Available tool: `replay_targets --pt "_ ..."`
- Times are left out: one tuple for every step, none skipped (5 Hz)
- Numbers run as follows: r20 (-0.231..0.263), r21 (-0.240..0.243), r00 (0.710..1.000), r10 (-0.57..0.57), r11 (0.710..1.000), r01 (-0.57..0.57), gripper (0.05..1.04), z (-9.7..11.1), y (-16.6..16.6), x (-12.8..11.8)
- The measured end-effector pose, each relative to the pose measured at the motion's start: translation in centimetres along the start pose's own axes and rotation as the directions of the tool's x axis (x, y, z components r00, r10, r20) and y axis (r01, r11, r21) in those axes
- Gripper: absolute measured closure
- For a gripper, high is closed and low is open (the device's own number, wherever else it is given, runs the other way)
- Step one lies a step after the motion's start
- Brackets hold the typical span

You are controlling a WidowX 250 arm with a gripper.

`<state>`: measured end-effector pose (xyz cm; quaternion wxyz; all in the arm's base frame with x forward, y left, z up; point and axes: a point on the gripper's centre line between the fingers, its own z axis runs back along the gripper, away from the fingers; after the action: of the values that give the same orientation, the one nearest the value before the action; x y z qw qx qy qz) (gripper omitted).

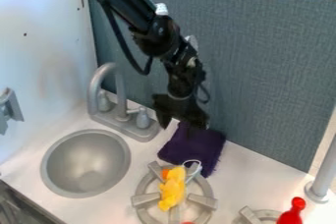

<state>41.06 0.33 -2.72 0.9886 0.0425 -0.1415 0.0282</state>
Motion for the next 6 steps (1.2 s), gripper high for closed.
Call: replay_targets --pt "-0.056 0.035 0.998 0.023 0.999 -0.021 0.083 -2.2 0.2 0.4" --pt "-0.085 0.081 0.995 0.045 0.996 -0.038 0.083 -3.7 0.6 0.8" --pt "-0.110 0.127 0.992 0.059 0.991 -0.044 0.083 -4.6 1.1 0.4" --pt "-0.141 0.146 0.988 0.064 0.988 -0.043 0.083 -5.7 1.2 0.3" --pt "-0.166 0.133 0.983 0.073 0.990 -0.051 0.083 -6.1 0.9 0.3" --pt "-0.209 0.124 0.975 0.073 0.991 -0.048 0.083 -7.1 0.5 0.0"
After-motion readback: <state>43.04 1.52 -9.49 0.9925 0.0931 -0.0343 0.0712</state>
